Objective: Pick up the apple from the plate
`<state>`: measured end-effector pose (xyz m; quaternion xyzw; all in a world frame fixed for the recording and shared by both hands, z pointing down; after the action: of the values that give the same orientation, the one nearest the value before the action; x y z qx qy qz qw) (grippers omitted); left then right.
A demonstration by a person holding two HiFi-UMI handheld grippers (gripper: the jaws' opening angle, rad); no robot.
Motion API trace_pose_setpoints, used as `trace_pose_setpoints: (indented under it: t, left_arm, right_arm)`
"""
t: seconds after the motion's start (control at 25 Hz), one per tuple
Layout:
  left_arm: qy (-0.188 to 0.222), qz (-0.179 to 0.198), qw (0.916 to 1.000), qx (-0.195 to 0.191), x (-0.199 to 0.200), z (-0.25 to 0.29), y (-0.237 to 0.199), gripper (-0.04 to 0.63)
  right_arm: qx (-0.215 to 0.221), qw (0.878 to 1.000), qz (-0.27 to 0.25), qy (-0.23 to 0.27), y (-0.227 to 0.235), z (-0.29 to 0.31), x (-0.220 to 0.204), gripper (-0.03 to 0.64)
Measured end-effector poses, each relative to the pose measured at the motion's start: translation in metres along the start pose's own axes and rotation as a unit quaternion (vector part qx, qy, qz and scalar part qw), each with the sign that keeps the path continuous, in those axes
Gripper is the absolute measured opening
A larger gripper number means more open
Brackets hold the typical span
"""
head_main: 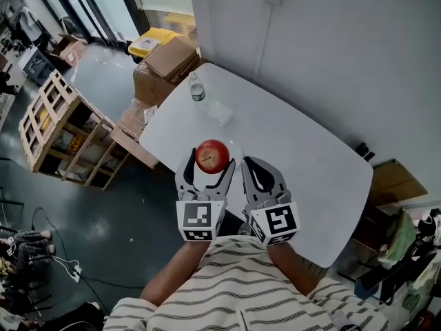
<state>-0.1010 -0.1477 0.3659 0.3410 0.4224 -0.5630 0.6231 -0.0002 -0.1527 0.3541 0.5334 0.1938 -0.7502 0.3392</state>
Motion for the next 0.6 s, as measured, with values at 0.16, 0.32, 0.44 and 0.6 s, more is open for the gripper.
trace_pose_setpoints:
  t: [0.16,0.32,0.44,0.6]
  left_arm:
    - [0.008,0.0,1.0,0.0,0.005,-0.004,0.002,0.379]
    - [0.014,0.002,0.9999,0.001,0.01,-0.008,0.004,0.379]
    - [0.02,0.001,0.9998,0.003,0.013,-0.009,0.003,0.379]
    - [0.022,0.0,0.9998,0.003,0.013,-0.009,0.002,0.379]
  right_arm:
    - [-0.001,1.0,-0.009,0.007,-0.001,-0.002,0.005,0.012]
    - [-0.002,1.0,-0.017,0.012,0.0,-0.005,0.009,0.012]
    - [-0.002,1.0,-0.019,0.016,0.0,-0.007,0.011,0.012]
    - [-0.002,1.0,-0.016,0.02,0.001,-0.007,0.012,0.012]
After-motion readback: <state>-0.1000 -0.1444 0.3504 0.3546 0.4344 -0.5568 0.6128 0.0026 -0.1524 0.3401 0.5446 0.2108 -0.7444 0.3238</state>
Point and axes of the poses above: the fingertips, and each gripper's own axes: z forward along the fingers, y to its right, x out of its top, the point moved 3 cm from there along -z, backward along the fingers, and after that the axes turned 13 degrees about -y, right-handed, at the moved point
